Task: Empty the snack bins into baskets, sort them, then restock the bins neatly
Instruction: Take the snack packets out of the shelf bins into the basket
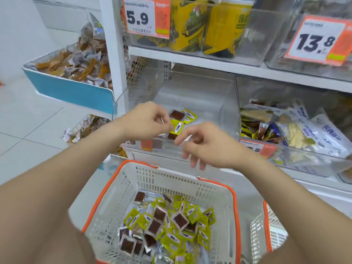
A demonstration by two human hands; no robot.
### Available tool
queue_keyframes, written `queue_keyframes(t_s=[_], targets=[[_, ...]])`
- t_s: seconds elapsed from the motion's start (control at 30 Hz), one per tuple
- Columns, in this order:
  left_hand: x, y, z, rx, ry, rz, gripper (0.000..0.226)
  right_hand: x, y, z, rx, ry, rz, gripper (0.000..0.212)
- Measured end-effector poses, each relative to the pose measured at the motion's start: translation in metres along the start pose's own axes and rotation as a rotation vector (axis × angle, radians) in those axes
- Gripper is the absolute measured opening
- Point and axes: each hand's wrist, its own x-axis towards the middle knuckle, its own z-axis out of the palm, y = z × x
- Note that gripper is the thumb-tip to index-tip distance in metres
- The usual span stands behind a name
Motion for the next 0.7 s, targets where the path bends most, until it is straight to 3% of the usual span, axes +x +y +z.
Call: queue_keyframes(t_s=[0.07, 0.1, 0.17, 0.27, 0.37, 0.5, 0.57, 0.7], targets=[[0.018, -0.010, 0.005, 0.106, 0.157, -0.067, 0.011, 0.018, 0.000, -0.007, -0.034, 0.301, 0.012, 0.022], [0.025, -0.014, 0.007, 0.178, 0.134, -0.111, 0.012, 0.028, 0.004, -0.009, -0.138, 0.406, 0.024, 0.020], [0.039, -0.019, 0.012, 0.316, -0.064, -0.203, 0.044, 0.049, 0.020, -0.012, -0.348, 0.452, 0.089, 0.016], [0.057, -0.015, 0.014, 0.389, -0.324, -0.267, 0.076, 0.076, 0.038, -0.011, -0.455, 0.305, 0.210, 0.020], [0.075, -0.017, 0.020, 0.475, -0.388, -0.253, 0.078, 0.101, 0.037, -0.010, -0.500, 0.167, 0.233, 0.043], [0.087, -0.028, 0.023, 0.543, -0.394, -0.275, 0.079, 0.145, 0.043, -0.007, -0.569, -0.037, 0.248, 0.121], [0.089, -0.034, 0.022, 0.552, -0.399, -0.275, 0.083, 0.166, 0.052, -0.005, -0.615, -0.125, 0.278, 0.145], [0.091, -0.047, 0.020, 0.515, -0.438, -0.324, 0.070, 0.184, 0.061, -0.007, -0.733, -0.237, 0.236, 0.148]])
